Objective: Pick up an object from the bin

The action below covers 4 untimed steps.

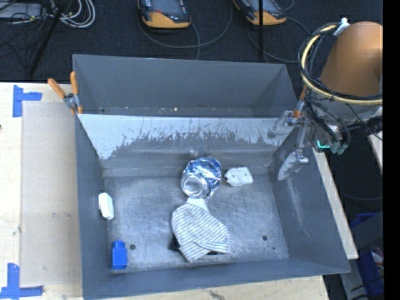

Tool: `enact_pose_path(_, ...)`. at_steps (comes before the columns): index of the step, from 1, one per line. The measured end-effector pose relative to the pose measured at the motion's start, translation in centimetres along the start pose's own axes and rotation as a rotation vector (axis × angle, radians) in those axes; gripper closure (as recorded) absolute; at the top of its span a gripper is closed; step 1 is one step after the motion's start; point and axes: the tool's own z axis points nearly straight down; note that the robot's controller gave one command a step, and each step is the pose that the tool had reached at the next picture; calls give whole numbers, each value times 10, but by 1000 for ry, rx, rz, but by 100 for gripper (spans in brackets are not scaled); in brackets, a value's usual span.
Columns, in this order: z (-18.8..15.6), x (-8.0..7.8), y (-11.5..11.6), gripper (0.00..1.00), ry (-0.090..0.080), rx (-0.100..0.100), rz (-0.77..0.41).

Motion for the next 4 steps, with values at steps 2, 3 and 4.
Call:
enact_pose_path(2,-35,12,18,0,-6,1,12)
enact_pose_path(3,-1,9,38,0,-16,3,-37)
enact_pose_path(4,70,31,49,0,-9,1,-35)
